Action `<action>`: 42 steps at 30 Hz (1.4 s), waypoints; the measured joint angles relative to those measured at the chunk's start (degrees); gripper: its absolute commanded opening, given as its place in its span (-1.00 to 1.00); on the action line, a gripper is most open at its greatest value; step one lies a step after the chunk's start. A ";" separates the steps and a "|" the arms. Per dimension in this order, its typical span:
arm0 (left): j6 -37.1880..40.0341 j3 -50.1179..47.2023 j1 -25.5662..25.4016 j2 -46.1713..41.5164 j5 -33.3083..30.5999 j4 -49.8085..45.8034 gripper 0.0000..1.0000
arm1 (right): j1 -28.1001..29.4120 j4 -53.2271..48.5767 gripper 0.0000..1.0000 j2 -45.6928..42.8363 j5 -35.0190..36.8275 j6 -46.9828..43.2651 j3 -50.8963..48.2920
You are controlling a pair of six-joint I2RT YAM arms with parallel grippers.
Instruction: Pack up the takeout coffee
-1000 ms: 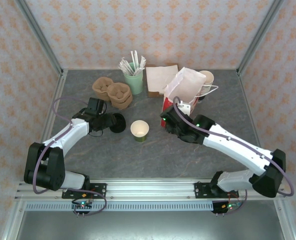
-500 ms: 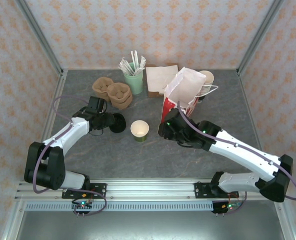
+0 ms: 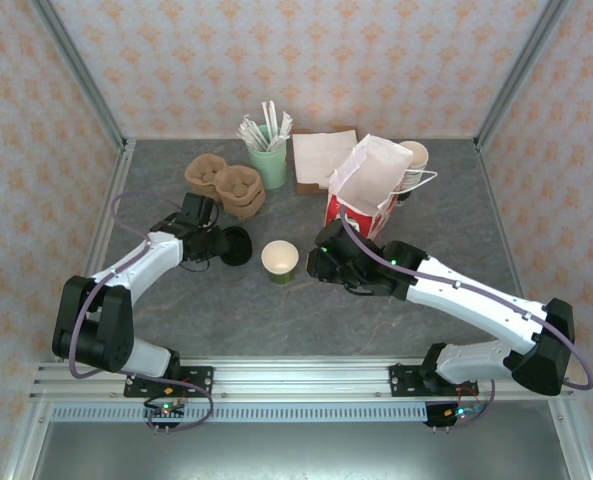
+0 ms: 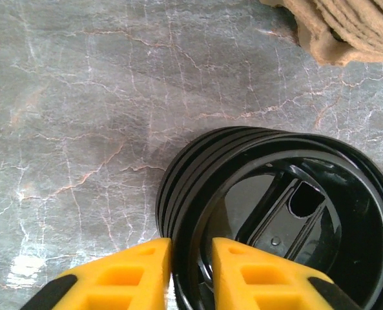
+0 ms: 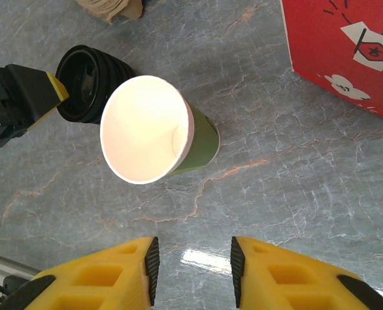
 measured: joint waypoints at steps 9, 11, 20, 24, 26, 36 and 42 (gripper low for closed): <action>0.00 0.59 -0.11 -0.02 -0.02 -0.74 -0.68 | 0.00 0.07 -0.25 0.13 -0.04 0.00 0.26; 0.00 0.66 -0.11 -0.24 -0.02 -1.14 -0.71 | 0.00 0.13 -0.25 0.15 -0.22 0.00 0.66; 0.02 2.12 -0.81 -4.61 -0.13 -4.81 -0.72 | -0.46 3.13 -0.25 0.15 -2.69 0.28 1.92; 0.48 4.50 -1.97 -8.15 -0.15 -8.68 -0.73 | -1.68 4.48 -0.25 0.68 -5.20 0.44 3.06; 0.94 6.14 -2.58 -10.12 -0.13 -10.95 -0.73 | -1.95 4.98 -0.25 1.42 -6.54 0.42 4.42; 2.36 16.02 -8.44 -18.91 -0.46 -23.06 -0.73 | -2.05 7.26 -0.24 5.09 -11.85 -0.09 11.28; 3.02 19.63 -14.47 -19.12 -1.97 -27.82 -0.73 | -1.99 6.78 -0.18 7.32 -12.35 -1.90 15.61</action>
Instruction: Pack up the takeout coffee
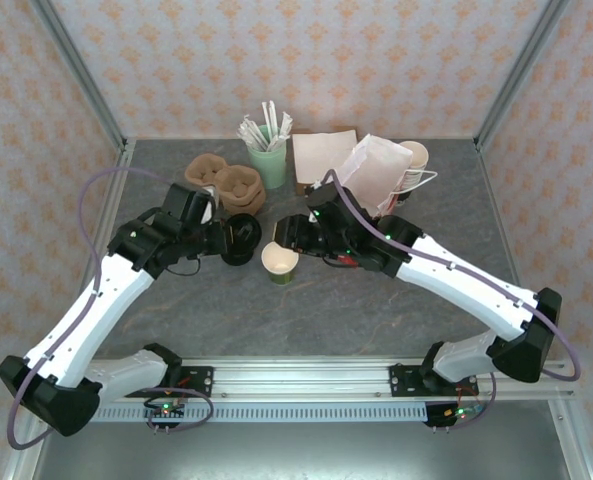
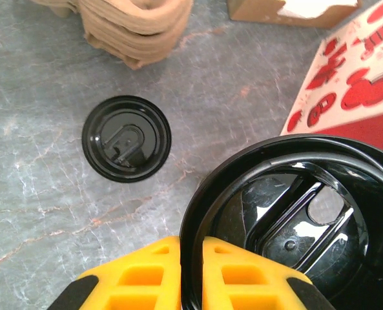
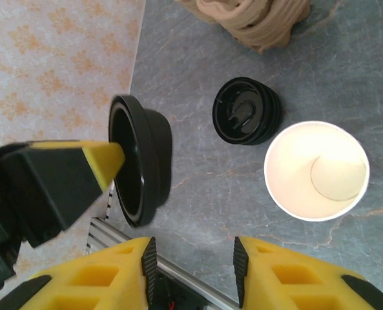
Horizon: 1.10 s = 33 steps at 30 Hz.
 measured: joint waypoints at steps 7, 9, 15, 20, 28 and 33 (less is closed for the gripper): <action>-0.07 2.21 -4.55 1.62 -1.05 -1.49 -0.73 | 0.81 -2.32 -0.13 2.45 0.09 -2.69 4.35; -0.11 2.84 -5.42 2.23 -1.05 -1.64 -0.73 | 0.98 -2.75 -0.13 3.02 0.11 -3.26 4.72; -0.22 4.15 -7.78 3.19 -1.49 -1.99 -0.73 | 0.96 -4.20 -0.13 4.22 0.35 -4.48 4.94; -0.28 4.57 -8.98 3.80 -2.21 -2.14 -0.73 | 0.96 -4.92 -0.14 4.79 0.79 -4.94 5.27; -0.68 5.53 -10.01 4.57 -2.75 -2.25 -0.73 | 0.96 -5.81 -0.19 4.90 1.75 -5.35 5.29; -0.68 5.68 -10.38 4.68 -2.75 -2.25 -0.73 | 0.96 -5.92 -0.33 5.05 2.38 -5.55 5.29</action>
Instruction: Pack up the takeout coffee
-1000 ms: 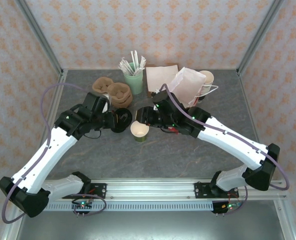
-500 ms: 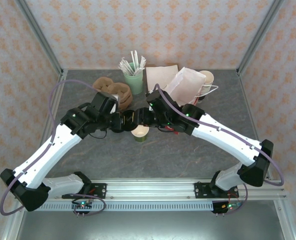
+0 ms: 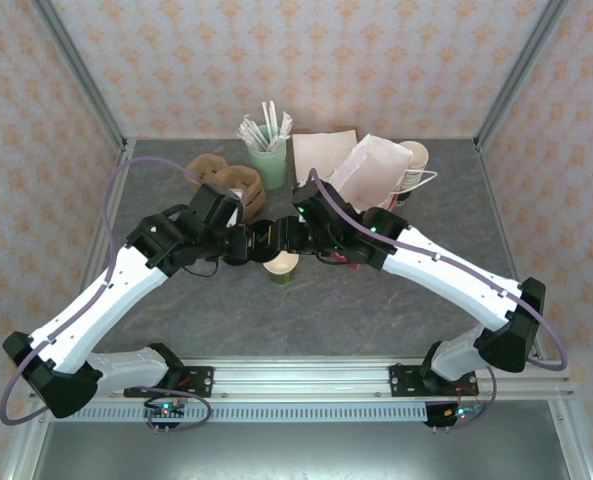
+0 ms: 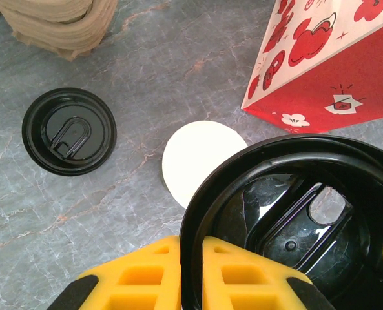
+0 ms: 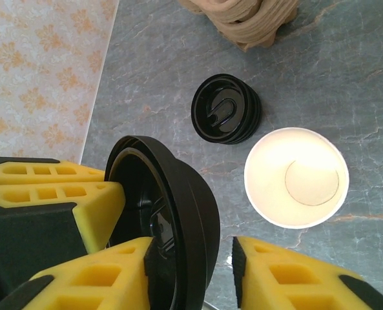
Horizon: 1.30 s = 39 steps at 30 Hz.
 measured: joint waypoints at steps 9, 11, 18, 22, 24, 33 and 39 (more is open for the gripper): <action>0.02 0.04 -0.37 0.00 -0.57 -0.04 -0.72 | 0.00 -0.79 -0.83 0.76 0.66 -0.26 0.74; 0.02 0.04 -0.37 0.00 -0.87 -0.04 -0.68 | 0.00 -1.03 -0.88 0.76 0.72 -0.15 0.98; 3.06 -0.02 -0.37 -2.36 -0.28 2.05 0.33 | -1.05 -2.32 -0.97 0.76 0.04 0.00 1.25; 7.65 -1.38 -1.07 -8.50 -0.07 8.70 0.41 | -3.58 -4.48 -1.00 0.61 -2.40 0.07 2.16; 11.15 -2.99 -2.75 -11.98 -0.13 13.73 0.42 | -5.16 -5.86 -1.00 0.20 -4.09 0.07 2.32; 35.71 -22.16 -10.75 -22.01 1.25 40.98 0.51 | -14.27 -12.79 -1.00 -6.86 -13.22 0.04 2.23; 52.19 -30.01 -11.10 -20.61 3.72 50.27 0.37 | -20.76 -15.69 -1.00 -12.83 -18.64 0.04 0.61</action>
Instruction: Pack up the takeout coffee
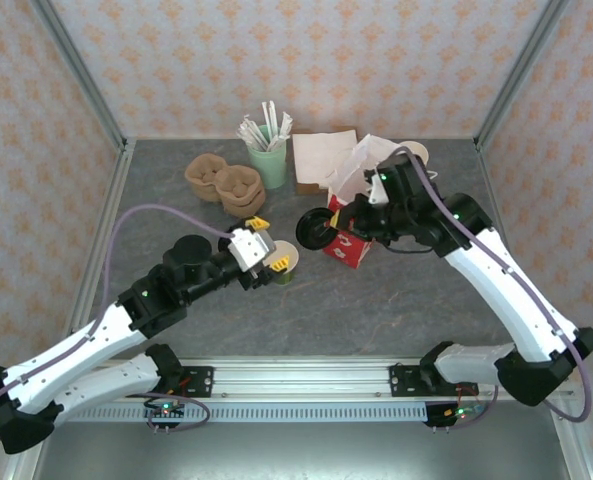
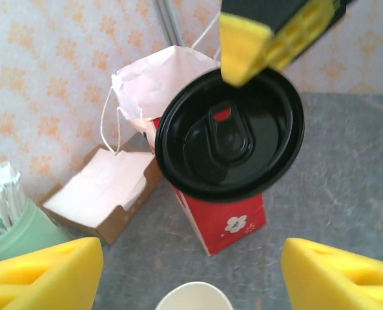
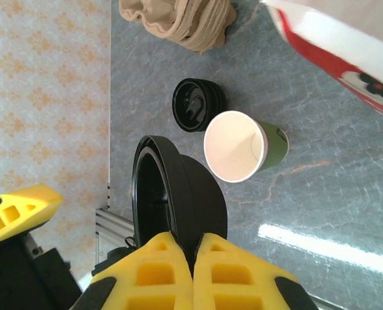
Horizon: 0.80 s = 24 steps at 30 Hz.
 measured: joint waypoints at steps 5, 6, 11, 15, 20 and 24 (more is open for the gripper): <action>9.31 0.37 -0.55 0.94 1.36 1.92 0.33 | -3.32 -1.53 -1.00 -0.96 -5.07 -0.02 -1.70; 11.26 0.57 -0.70 1.01 1.90 1.95 0.32 | -3.91 -1.70 -1.00 -0.92 -6.10 0.02 -2.08; 18.82 0.61 -2.60 1.38 4.04 1.97 0.32 | -6.27 -1.84 -1.00 -0.83 -10.82 0.68 -4.48; 22.25 0.81 -4.17 3.17 4.02 1.64 0.18 | -6.25 -1.77 -1.00 -0.63 -13.16 1.14 -4.72; 24.26 2.14 -5.40 6.23 3.85 -0.11 0.12 | -6.25 -1.64 -1.00 -0.63 -15.04 1.31 -4.72; 25.70 2.25 -5.40 6.91 3.61 -0.33 -0.09 | -6.25 -1.01 -1.00 -0.63 -15.91 1.77 -5.51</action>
